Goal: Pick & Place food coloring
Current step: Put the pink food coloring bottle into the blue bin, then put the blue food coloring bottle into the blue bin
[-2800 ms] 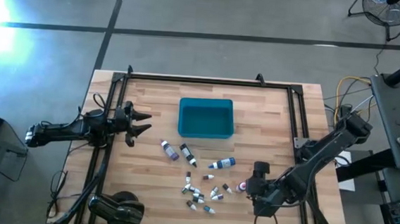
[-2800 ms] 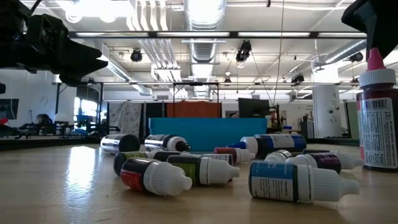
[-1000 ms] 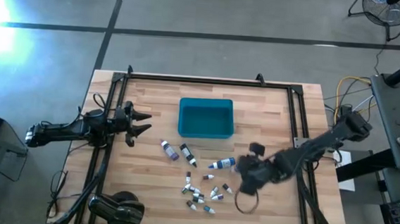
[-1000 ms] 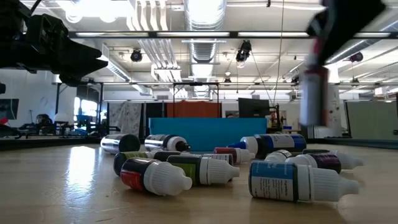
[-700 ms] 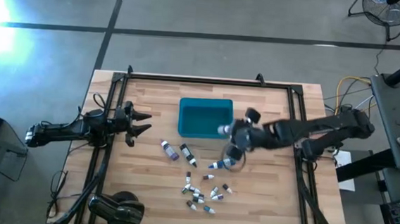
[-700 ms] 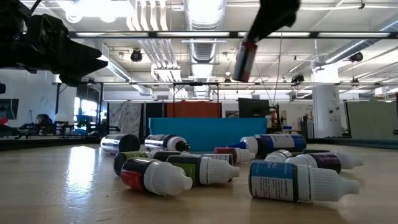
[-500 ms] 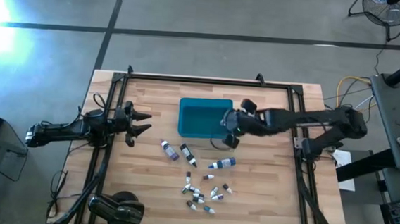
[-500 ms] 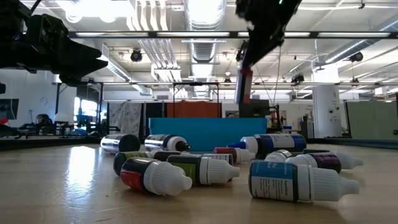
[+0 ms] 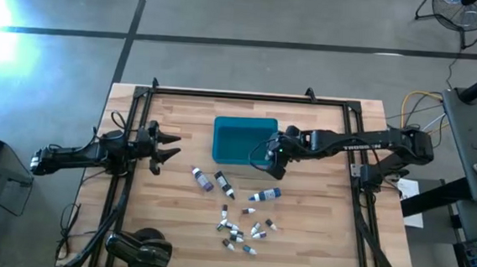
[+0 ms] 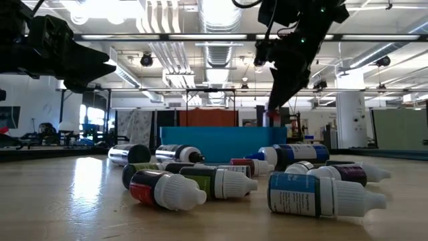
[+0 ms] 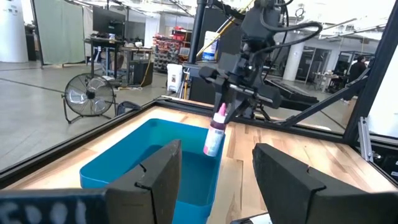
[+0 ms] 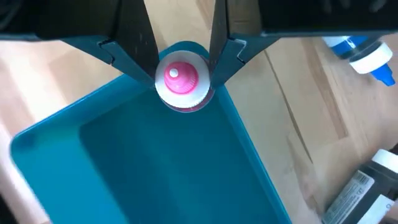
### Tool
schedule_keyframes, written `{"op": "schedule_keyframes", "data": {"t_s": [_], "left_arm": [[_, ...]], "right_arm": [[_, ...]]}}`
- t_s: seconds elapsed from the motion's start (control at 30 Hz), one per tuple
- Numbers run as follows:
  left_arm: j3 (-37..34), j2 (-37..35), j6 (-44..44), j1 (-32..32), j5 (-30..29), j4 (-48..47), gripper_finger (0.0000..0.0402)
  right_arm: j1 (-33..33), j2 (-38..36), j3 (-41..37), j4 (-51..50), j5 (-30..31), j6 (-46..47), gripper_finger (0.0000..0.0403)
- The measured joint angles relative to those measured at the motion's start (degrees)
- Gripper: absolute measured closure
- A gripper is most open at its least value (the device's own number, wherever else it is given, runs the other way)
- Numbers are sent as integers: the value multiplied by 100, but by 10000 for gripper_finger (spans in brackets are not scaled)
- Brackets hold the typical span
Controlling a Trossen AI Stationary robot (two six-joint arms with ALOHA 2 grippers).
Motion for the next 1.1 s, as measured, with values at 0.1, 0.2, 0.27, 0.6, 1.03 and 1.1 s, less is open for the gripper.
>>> {"op": "schedule_keyframes", "data": {"t_s": [0.1, 0.2, 0.27, 0.6, 1.03, 1.1], "left_arm": [[0, 0, 1, -1, 0, -1, 226], [0, 1, 1, -1, 0, 0, 226], [0, 2, 2, -2, 0, 0, 226], [0, 0, 2, 0, 0, 0, 226], [0, 0, 2, -2, 0, 0, 226], [-2, 0, 2, -1, 0, 0, 226]], "right_arm": [[-7, 0, -135, 128, -178, 66, 289], [-1, -2, -188, 148, -222, 67, 280], [0, -2, -207, 131, -236, 55, 267], [11, -30, -122, 74, -232, -76, 184], [1334, -729, -228, -704, -665, -1764, 138], [1660, -580, -264, -550, -811, -2031, 139]]}}
